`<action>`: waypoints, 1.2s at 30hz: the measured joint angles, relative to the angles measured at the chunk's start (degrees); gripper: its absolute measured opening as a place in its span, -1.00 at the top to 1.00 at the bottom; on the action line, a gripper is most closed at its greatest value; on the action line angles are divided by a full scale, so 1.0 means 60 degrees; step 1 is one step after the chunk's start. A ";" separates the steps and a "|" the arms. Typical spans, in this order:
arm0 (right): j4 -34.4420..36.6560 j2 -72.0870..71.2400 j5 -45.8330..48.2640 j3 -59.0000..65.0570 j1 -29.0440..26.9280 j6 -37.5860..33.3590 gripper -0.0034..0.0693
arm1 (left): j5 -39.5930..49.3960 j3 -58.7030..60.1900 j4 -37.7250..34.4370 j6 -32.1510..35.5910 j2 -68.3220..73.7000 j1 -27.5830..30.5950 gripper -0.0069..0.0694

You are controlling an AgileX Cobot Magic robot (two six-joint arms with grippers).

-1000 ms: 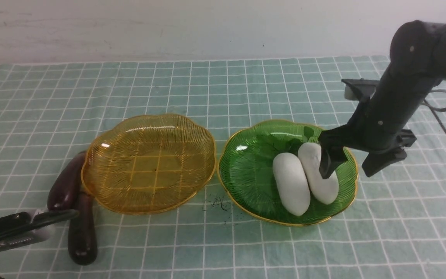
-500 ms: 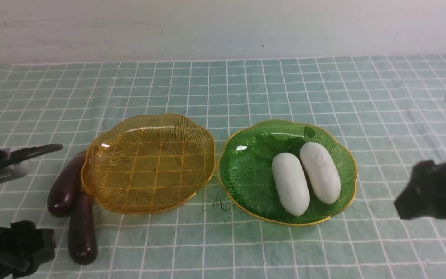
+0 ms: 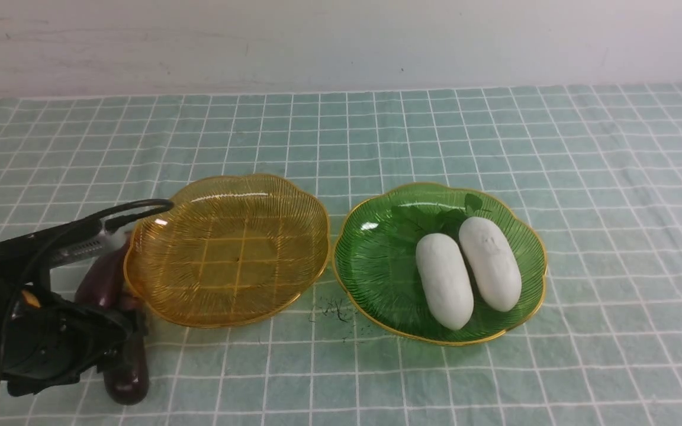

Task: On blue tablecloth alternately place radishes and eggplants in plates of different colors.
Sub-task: 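Pick up the eggplant and place it in the yellow plate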

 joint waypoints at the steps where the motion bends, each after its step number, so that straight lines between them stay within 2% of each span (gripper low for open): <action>1: 0.0000 0.0000 0.0000 0.0026 0.0000 0.0000 0.35 | -0.0051 -0.0035 0.0000 0.0000 0.0117 0.0000 -0.35; 12: 0.0000 0.0000 -0.0060 0.0091 0.0000 -0.0001 0.38 | -0.0256 -0.0171 -0.0008 0.0000 0.1529 0.0000 -0.34; 17: -0.0002 0.0000 -0.0081 0.0091 0.0000 -0.0001 0.38 | 0.0174 -0.0171 0.0003 0.0000 0.1535 0.0000 -0.06; 20: -0.0002 0.0000 -0.0098 0.0091 0.0000 -0.0001 0.38 | 0.0590 -0.0176 0.0110 0.0000 0.1355 0.0000 -0.06; 27: -0.0002 0.0000 -0.0128 0.0091 0.0000 -0.0001 0.38 | 0.2782 -0.0316 0.0823 0.0002 -0.0290 0.0007 -0.06; 30: -0.0011 0.0000 -0.0170 0.0100 0.0000 -0.0001 0.38 | 0.4154 -0.0768 0.1116 0.0002 -0.1189 0.0007 -0.06; 32: -0.0021 0.0000 -0.0294 0.0098 0.0000 -0.0001 0.38 | 0.4759 -0.1320 0.0981 0.0002 -0.1587 0.0007 -0.06; 36: -0.0021 0.0000 -0.0577 0.0098 0.0000 -0.0010 0.38 | 0.4882 -0.2368 -0.0027 0.0376 -0.1615 -0.0034 -0.06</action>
